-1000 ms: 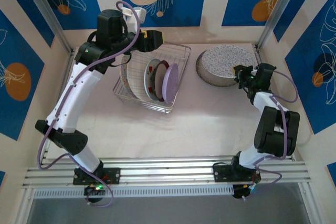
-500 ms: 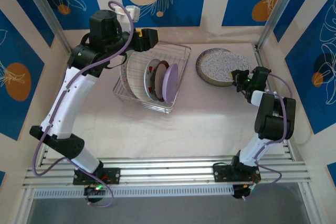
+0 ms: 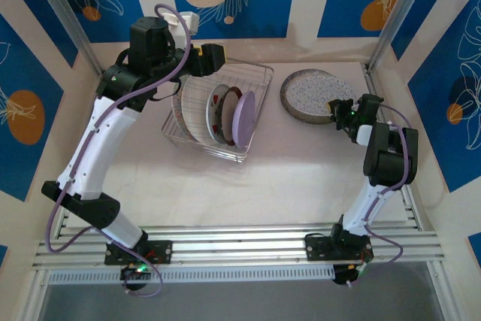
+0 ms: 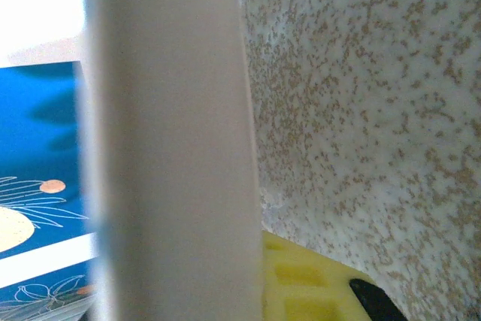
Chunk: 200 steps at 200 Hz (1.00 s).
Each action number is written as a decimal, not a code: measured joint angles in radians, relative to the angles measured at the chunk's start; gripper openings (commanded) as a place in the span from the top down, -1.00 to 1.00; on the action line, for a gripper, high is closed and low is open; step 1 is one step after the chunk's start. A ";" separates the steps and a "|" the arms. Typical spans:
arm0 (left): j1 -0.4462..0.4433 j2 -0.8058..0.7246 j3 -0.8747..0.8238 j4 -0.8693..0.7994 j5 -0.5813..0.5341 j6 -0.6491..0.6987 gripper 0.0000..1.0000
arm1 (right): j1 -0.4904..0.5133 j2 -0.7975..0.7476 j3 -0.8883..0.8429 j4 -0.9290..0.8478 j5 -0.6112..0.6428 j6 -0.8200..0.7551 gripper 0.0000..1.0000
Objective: Unload the plates from the dish rack
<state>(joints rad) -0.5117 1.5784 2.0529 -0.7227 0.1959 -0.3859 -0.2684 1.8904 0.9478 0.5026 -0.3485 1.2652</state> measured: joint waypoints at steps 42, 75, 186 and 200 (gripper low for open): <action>0.000 0.000 -0.001 -0.003 -0.015 0.000 -0.39 | 0.003 0.042 0.029 0.005 -0.001 0.000 0.82; 0.000 0.000 -0.003 -0.003 -0.019 -0.001 -0.39 | 0.007 0.045 0.042 -0.014 -0.005 0.000 0.70; 0.000 0.000 -0.003 -0.003 -0.019 -0.001 -0.39 | 0.012 0.045 0.101 -0.145 -0.011 0.004 0.01; 0.000 0.000 -0.003 -0.003 -0.021 -0.001 -0.39 | 0.012 0.045 0.105 -0.169 -0.011 0.007 -0.07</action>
<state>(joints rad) -0.5117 1.5780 2.0499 -0.7261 0.1745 -0.3866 -0.2562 1.9358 1.0531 0.3336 -0.3592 1.2724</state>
